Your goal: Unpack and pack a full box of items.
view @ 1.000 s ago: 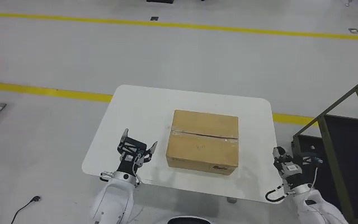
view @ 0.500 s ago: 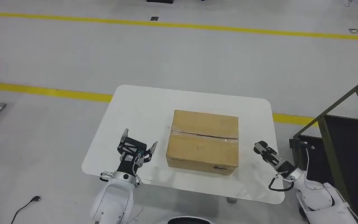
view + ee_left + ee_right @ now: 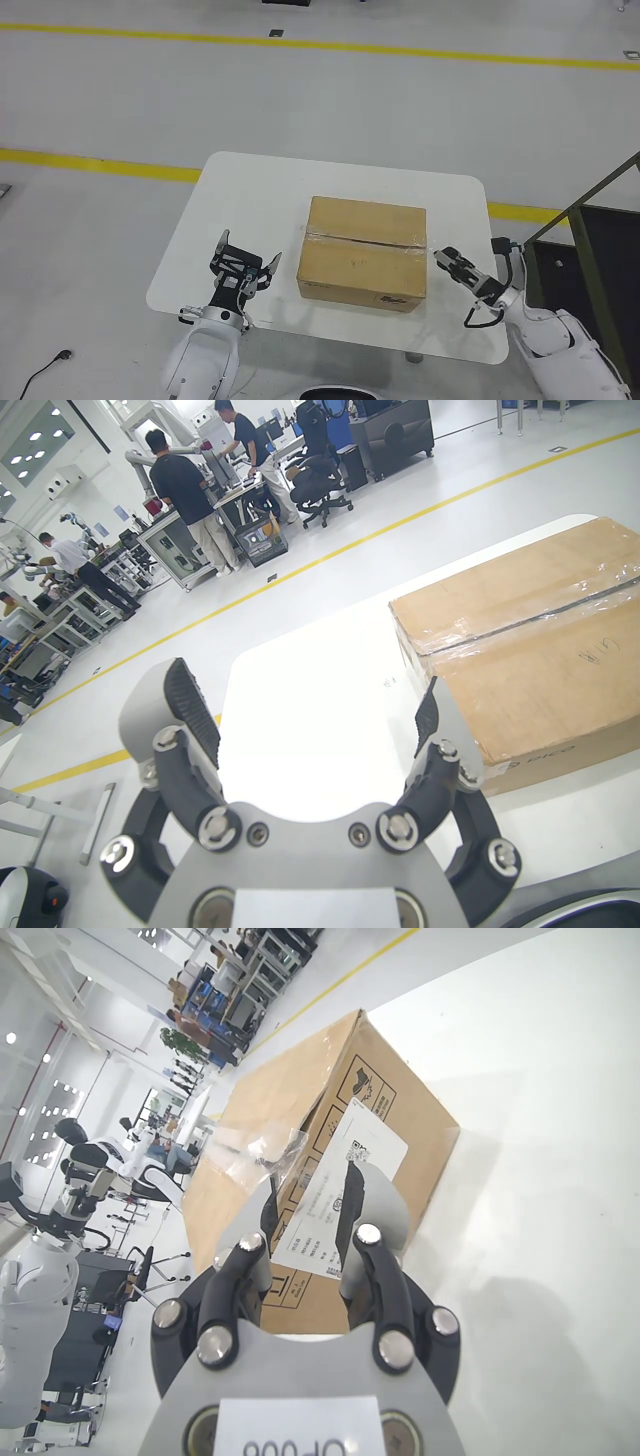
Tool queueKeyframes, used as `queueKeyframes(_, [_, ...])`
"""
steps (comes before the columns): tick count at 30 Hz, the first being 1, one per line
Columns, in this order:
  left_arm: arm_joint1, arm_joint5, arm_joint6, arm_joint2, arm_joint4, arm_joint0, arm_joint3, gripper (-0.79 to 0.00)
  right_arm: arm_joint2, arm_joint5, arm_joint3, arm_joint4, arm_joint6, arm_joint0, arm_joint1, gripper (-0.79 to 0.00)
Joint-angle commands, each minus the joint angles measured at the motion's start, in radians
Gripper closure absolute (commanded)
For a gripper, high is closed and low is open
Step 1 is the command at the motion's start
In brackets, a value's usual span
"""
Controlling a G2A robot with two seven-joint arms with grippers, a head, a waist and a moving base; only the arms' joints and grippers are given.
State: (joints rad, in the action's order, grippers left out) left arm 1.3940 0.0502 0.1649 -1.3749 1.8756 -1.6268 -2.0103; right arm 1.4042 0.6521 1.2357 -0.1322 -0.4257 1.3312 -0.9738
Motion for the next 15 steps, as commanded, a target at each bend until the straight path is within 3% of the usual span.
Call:
queueKeyframes(1, [0.0,0.0,0.0,0.0,0.0,0.0,0.0,-0.785,-0.003,0.019,-0.006,0.033,-0.006,-0.002,-0.002,-0.311])
queueKeyframes(15, [0.0,0.0,0.0,0.0,0.0,0.0,0.0,-0.785,0.011,0.089,-0.054,0.264,-0.152,-0.006,-0.002,-0.342])
